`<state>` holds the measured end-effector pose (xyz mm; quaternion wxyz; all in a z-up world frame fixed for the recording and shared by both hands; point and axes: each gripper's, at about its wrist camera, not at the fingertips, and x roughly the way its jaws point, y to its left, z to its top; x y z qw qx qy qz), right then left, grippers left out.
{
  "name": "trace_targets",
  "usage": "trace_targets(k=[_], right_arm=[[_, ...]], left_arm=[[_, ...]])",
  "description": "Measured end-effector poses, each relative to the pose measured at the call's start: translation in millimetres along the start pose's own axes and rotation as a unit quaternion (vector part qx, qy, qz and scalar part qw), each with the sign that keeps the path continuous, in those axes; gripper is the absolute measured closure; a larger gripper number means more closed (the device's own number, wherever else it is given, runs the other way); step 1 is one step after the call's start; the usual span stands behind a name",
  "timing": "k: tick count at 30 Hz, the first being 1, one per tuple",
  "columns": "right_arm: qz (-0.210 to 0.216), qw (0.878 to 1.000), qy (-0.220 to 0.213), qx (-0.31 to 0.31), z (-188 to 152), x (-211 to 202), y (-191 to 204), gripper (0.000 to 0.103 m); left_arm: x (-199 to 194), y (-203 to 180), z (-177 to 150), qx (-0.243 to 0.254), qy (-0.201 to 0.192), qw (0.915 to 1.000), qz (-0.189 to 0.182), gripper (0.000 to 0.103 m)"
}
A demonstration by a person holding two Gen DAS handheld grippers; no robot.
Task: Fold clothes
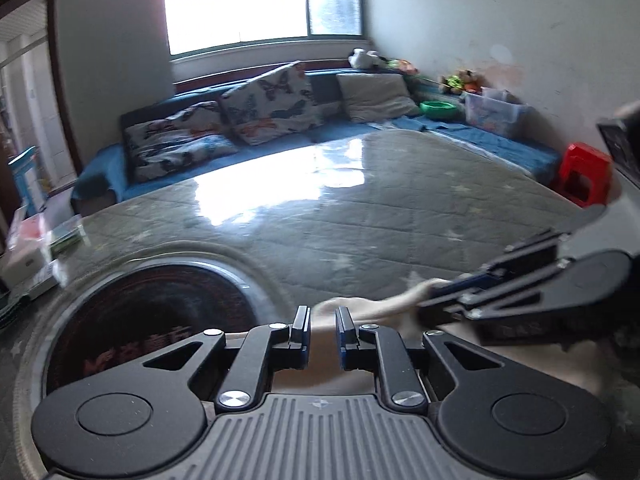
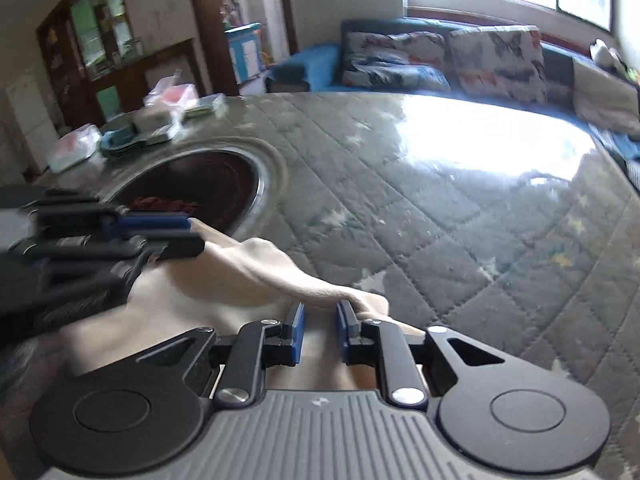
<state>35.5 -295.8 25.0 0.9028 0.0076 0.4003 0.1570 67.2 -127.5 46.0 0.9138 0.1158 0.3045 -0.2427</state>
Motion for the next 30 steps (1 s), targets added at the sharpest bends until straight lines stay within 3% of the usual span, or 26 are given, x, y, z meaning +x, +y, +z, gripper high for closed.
trace_targets(k=[6,10,18,22,26,30], right_arm=[[-0.003,1.000,-0.018,0.020,-0.6,-17.8,-11.8,0.088],[-0.033,0.999,-0.022,0.007,-15.1,-39.5,-20.6,0.087],[-0.068,0.998,-0.014,0.013,-29.6,-39.6,-39.4,0.087],[-0.056,0.998,-0.030,0.001,-27.1,-48.7,-35.5,0.087],[-0.063,0.998,-0.007,-0.006,-30.0,-42.2,-36.0,0.087],[-0.051,0.998,-0.033,-0.018,-33.2,-66.4,-25.7,0.087]], left_arm=[[31.8,-6.4,0.8,-0.011,0.032,0.9994,-0.005,0.087],[37.1,-4.2,2.5,-0.016,0.030,0.9994,0.004,0.079],[39.2,-4.9,3.5,-0.014,0.029,0.9994,0.012,0.078],[41.4,-7.1,4.0,-0.013,0.028,0.9993,0.021,0.073],[41.4,-7.8,4.4,-0.012,0.030,0.9992,0.025,0.071],[41.2,-9.1,4.3,-0.009,0.030,0.9992,0.027,0.071]])
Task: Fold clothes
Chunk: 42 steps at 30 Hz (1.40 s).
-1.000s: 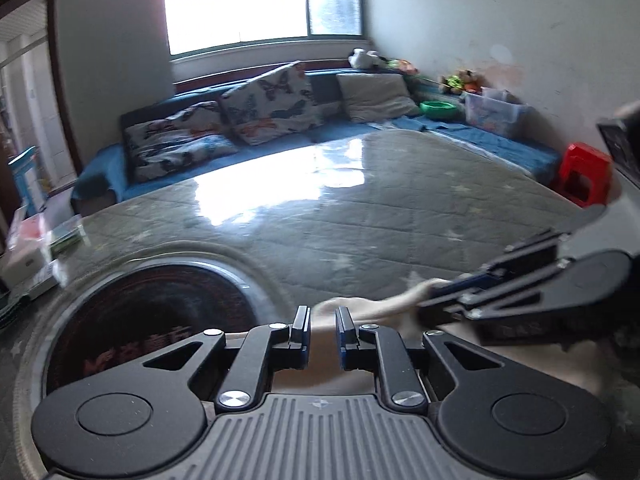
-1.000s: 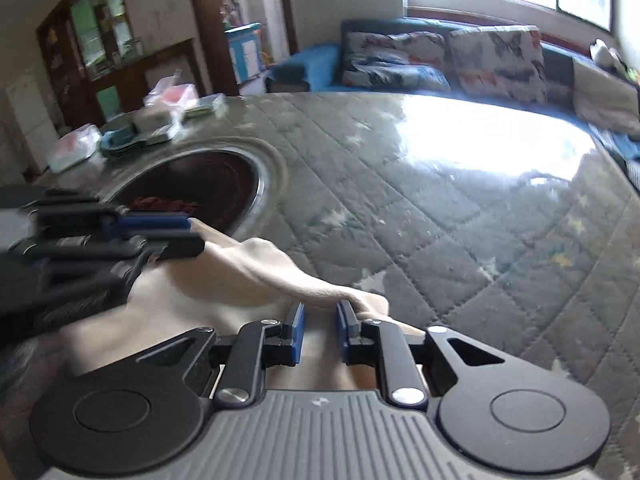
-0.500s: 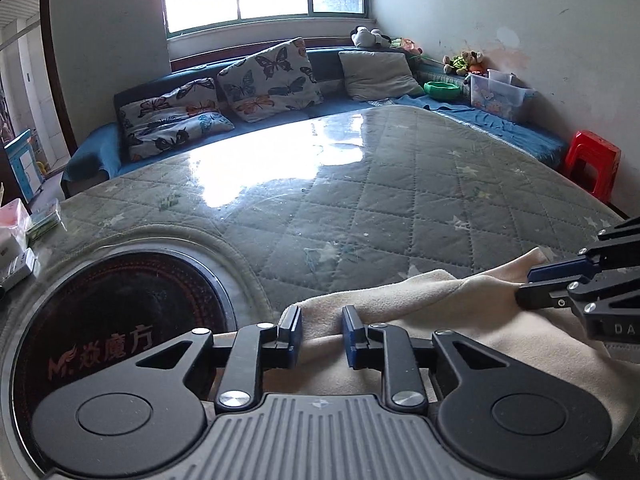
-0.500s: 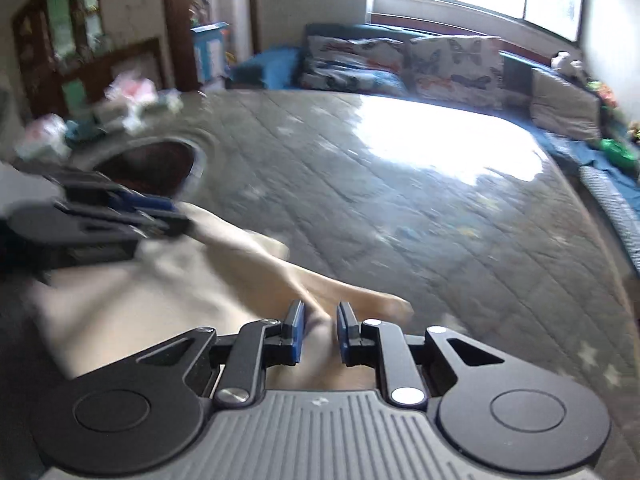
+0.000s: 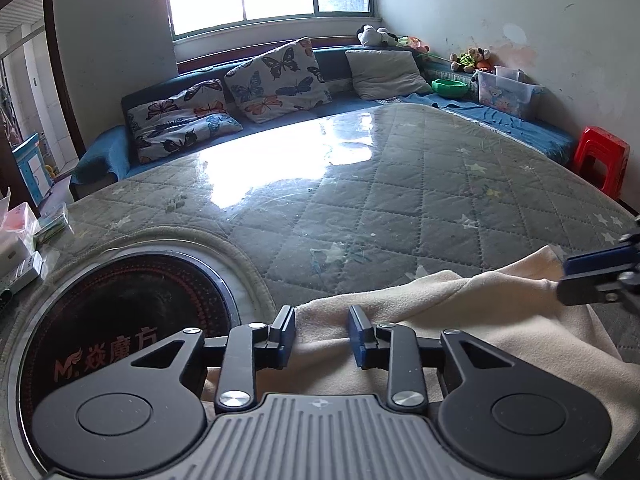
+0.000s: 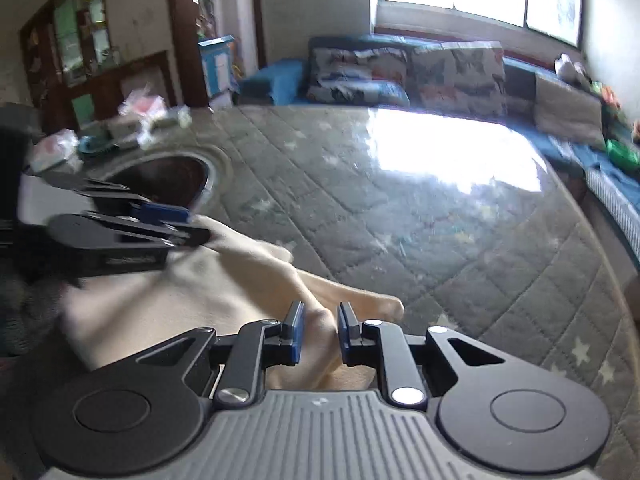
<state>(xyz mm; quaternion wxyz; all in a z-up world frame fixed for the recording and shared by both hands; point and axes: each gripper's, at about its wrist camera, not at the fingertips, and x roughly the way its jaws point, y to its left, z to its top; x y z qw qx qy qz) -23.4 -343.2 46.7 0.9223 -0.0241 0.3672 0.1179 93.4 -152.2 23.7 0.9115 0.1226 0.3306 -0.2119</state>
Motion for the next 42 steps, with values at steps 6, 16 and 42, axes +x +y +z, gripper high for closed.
trace_targets(k=[6,16,42], right_arm=[[0.053,0.997,-0.017,-0.056,-14.6,-31.3,39.0,0.088],[0.082,0.994,0.000,-0.070,-58.9,-29.6,53.2,0.089],[0.055,0.984,0.007,0.169,-30.4,7.5,-43.8,0.087]], left_arm=[[0.6,0.5,-0.2,-0.001,0.000,1.0000,0.002,0.070],[2.4,-2.3,-1.4,0.000,-0.004,0.9999,0.011,0.069],[-80.4,-91.0,-43.4,0.100,-0.063,0.9723,-0.202,0.069]])
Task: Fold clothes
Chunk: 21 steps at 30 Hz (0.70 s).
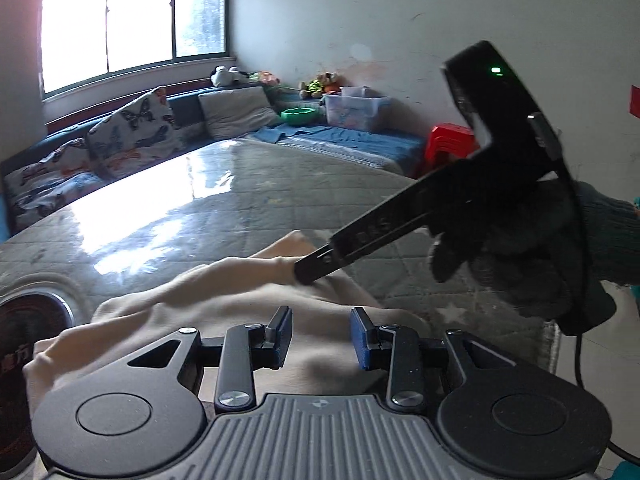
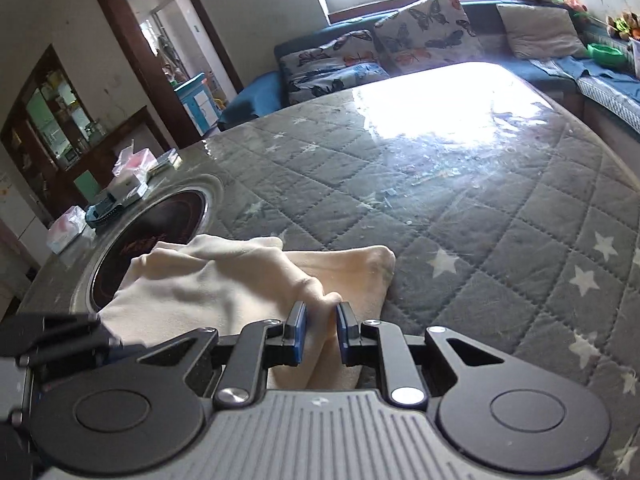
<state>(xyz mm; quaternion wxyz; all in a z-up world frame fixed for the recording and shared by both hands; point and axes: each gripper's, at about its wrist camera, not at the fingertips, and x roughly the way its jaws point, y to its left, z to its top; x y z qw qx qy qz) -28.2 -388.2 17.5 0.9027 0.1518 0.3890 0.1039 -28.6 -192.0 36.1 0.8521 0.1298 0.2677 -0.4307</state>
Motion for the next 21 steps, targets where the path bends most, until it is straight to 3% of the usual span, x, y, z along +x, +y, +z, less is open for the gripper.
trace_targets(k=[5,10,15,21], right_arm=[[-0.005,1.000,-0.002,0.003,-3.4,3.8,3.5,0.088],[-0.011,1.000,-0.022,-0.010,-2.3,0.7,11.1,0.098],[-0.037,0.995,-0.065,-0.071,6.5,-14.9,33.6,0.099],[-0.074,0.993,-0.030,-0.091,0.6,16.8,26.7,0.098]], left_arm=[[3.5,-3.0,-2.4,0.005,0.001,0.9998,-0.021,0.070],[3.6,-4.6,-9.0,0.012,0.008,0.9994,-0.030,0.070],[7.0,-1.9,-11.5,0.008,0.011,0.9993,-0.034,0.070],[4.8,2.3,-15.3,-0.003,0.009,0.9995,-0.031,0.069]])
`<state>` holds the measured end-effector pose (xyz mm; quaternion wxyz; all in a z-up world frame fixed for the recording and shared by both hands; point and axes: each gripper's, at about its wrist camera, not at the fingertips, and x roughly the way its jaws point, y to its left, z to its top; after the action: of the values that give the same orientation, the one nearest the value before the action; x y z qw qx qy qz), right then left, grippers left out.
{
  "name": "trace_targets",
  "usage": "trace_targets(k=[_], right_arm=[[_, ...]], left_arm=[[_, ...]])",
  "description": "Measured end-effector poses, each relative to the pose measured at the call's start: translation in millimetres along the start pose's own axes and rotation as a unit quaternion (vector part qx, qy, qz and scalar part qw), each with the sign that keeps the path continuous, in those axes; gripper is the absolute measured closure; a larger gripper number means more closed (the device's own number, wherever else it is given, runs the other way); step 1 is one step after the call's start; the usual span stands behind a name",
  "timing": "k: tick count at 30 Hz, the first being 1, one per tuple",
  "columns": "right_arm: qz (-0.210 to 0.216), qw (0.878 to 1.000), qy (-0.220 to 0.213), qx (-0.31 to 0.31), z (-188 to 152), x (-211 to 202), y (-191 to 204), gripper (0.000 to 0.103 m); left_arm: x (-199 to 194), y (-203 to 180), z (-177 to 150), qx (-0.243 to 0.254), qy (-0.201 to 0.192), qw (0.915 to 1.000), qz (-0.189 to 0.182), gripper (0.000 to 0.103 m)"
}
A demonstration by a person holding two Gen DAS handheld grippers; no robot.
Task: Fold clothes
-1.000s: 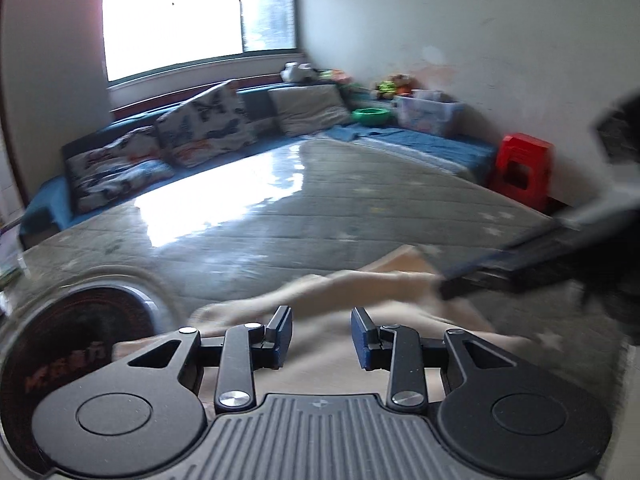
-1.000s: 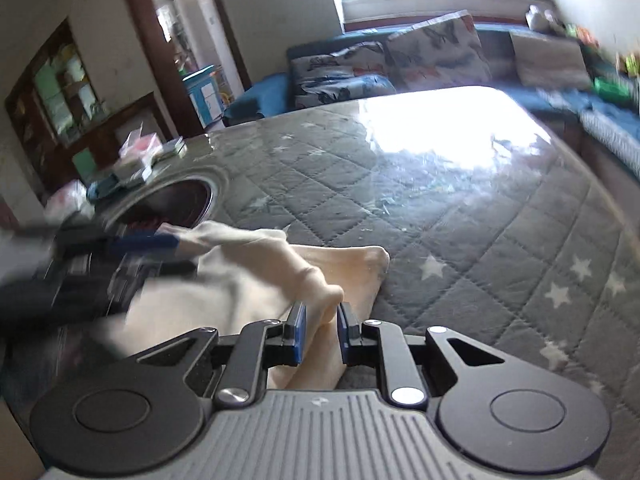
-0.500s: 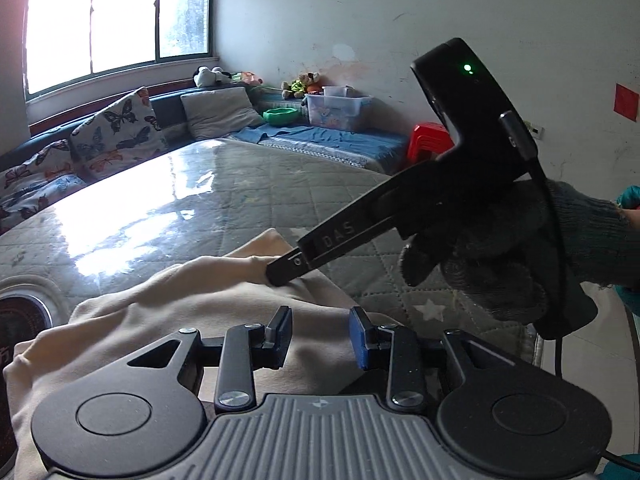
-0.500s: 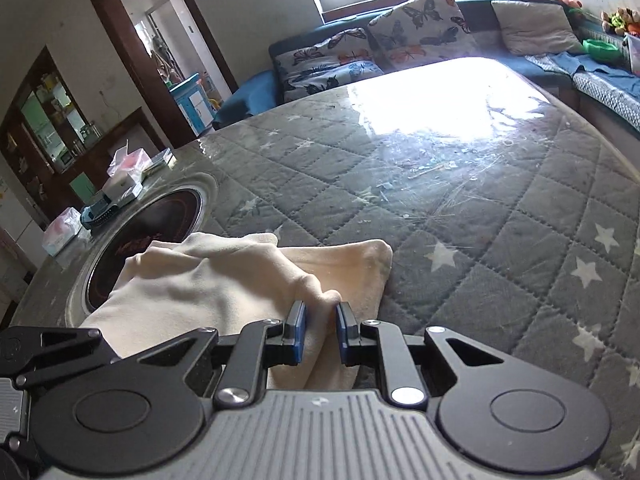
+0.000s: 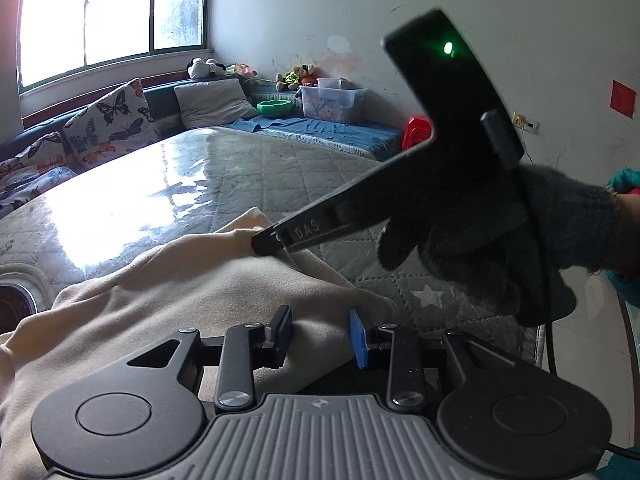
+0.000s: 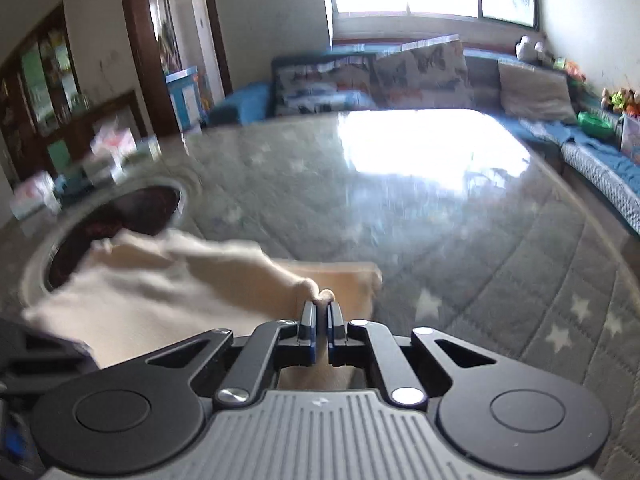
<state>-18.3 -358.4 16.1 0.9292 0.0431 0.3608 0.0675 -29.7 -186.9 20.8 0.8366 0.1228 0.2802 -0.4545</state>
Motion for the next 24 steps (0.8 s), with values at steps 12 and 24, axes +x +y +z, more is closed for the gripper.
trace_targets(k=[12,24], right_arm=[[0.046,0.995,-0.047,-0.070,-0.9,-47.9,33.9,0.097],[0.049,0.996,-0.003,-0.071,-24.8,-29.5,33.6,0.098]], left_arm=[[-59.0,33.4,-13.5,-0.067,-0.038,0.9941,0.076,0.069],[-93.4,95.9,-54.0,-0.156,-0.013,0.9761,0.151,0.069]])
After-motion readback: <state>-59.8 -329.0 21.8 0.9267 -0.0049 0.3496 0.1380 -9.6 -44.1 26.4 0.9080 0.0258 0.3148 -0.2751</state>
